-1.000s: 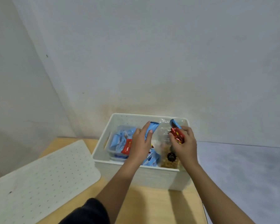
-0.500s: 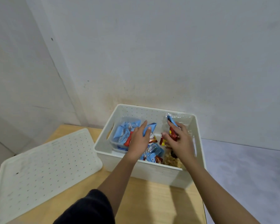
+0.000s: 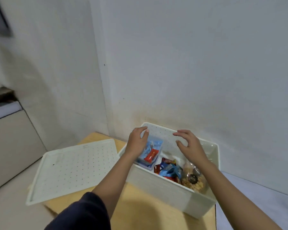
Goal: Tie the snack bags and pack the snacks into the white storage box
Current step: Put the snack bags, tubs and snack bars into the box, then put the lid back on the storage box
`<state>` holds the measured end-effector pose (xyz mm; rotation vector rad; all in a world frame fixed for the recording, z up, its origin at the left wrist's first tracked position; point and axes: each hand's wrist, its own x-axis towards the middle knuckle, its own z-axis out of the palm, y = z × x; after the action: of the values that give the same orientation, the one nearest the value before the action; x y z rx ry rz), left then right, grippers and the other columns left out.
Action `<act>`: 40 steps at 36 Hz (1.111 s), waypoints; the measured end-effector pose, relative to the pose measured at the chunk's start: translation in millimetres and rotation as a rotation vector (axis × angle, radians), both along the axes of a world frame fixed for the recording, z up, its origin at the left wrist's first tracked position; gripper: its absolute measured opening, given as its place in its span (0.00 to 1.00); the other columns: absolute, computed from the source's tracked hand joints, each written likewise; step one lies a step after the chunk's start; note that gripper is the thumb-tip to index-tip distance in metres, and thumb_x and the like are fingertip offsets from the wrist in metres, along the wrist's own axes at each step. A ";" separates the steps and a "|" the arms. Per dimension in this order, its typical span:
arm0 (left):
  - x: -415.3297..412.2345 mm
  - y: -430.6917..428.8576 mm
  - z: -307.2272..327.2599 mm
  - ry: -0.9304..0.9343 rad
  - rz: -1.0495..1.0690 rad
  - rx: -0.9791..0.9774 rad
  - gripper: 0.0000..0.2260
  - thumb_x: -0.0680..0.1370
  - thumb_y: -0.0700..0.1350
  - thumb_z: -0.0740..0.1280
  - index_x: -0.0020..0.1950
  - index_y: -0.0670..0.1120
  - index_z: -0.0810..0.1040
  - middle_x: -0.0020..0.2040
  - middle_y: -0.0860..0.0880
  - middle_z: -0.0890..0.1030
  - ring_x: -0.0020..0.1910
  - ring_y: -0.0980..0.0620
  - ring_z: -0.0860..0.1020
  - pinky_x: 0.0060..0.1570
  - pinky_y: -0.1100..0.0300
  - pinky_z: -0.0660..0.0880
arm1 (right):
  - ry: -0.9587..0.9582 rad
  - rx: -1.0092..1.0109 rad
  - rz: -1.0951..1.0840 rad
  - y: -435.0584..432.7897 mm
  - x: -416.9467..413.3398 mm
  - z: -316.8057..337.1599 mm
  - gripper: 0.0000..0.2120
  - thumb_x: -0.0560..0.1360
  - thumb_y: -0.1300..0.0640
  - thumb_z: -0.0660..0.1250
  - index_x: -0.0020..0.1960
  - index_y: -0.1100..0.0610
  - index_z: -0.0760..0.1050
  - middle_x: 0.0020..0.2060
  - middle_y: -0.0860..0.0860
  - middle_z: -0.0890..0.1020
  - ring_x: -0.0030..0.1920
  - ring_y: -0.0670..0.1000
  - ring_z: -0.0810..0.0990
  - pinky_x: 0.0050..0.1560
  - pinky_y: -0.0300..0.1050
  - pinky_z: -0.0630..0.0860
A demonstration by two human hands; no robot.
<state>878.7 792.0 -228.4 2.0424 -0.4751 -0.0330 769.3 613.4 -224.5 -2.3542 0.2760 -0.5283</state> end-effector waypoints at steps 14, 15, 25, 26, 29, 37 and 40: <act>90.8 215.2 -32.1 -0.039 0.314 0.307 0.17 0.79 0.51 0.60 0.67 0.49 0.70 0.67 0.47 0.71 0.68 0.46 0.66 0.65 0.51 0.65 | 0.252 -0.295 0.210 161.9 134.0 -24.4 0.22 0.74 0.52 0.65 0.68 0.50 0.69 0.65 0.52 0.70 0.67 0.54 0.66 0.65 0.51 0.67; 99.0 230.4 -39.2 -0.010 0.328 0.338 0.19 0.79 0.52 0.61 0.68 0.49 0.70 0.68 0.47 0.70 0.68 0.46 0.65 0.65 0.50 0.65 | 0.256 -0.313 0.222 173.5 144.6 -29.3 0.23 0.73 0.52 0.66 0.68 0.51 0.69 0.65 0.52 0.70 0.67 0.54 0.66 0.65 0.51 0.67; 136.3 353.7 -135.7 0.252 0.351 0.640 0.40 0.70 0.66 0.66 0.74 0.48 0.58 0.75 0.44 0.60 0.73 0.44 0.57 0.68 0.46 0.62 | 0.593 -0.265 0.196 248.3 196.1 -115.8 0.46 0.68 0.37 0.69 0.76 0.53 0.51 0.76 0.53 0.50 0.76 0.55 0.50 0.71 0.51 0.60; 136.7 362.4 -145.8 0.286 0.341 0.662 0.42 0.69 0.67 0.66 0.75 0.48 0.56 0.75 0.44 0.58 0.74 0.44 0.55 0.69 0.46 0.61 | 0.671 -0.239 0.175 249.7 196.0 -127.6 0.49 0.66 0.34 0.69 0.77 0.52 0.48 0.77 0.52 0.47 0.76 0.55 0.48 0.72 0.51 0.58; 137.9 382.5 -174.0 0.367 0.321 0.682 0.48 0.66 0.69 0.68 0.76 0.48 0.50 0.76 0.42 0.52 0.76 0.43 0.49 0.72 0.45 0.57 | 0.852 -0.196 0.118 251.5 192.1 -160.9 0.56 0.63 0.30 0.69 0.77 0.51 0.41 0.77 0.52 0.41 0.76 0.56 0.42 0.74 0.54 0.52; 144.3 407.8 -214.0 0.515 0.307 0.498 0.57 0.60 0.67 0.73 0.76 0.47 0.44 0.76 0.44 0.54 0.75 0.44 0.54 0.73 0.45 0.54 | 0.921 -0.151 -0.054 251.5 194.4 -197.8 0.63 0.58 0.31 0.73 0.76 0.54 0.40 0.76 0.54 0.49 0.75 0.60 0.49 0.72 0.55 0.57; 147.3 410.4 -213.6 0.506 0.316 0.387 0.56 0.59 0.63 0.76 0.76 0.47 0.47 0.74 0.46 0.61 0.73 0.44 0.60 0.71 0.45 0.58 | 0.908 -0.124 -0.101 254.4 198.3 -194.4 0.61 0.58 0.36 0.76 0.76 0.57 0.44 0.74 0.55 0.53 0.73 0.60 0.51 0.70 0.56 0.60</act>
<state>1026.0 1202.4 -442.0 2.3549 0.1869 -0.4689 967.6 867.8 -418.8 -2.5652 0.7834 0.5368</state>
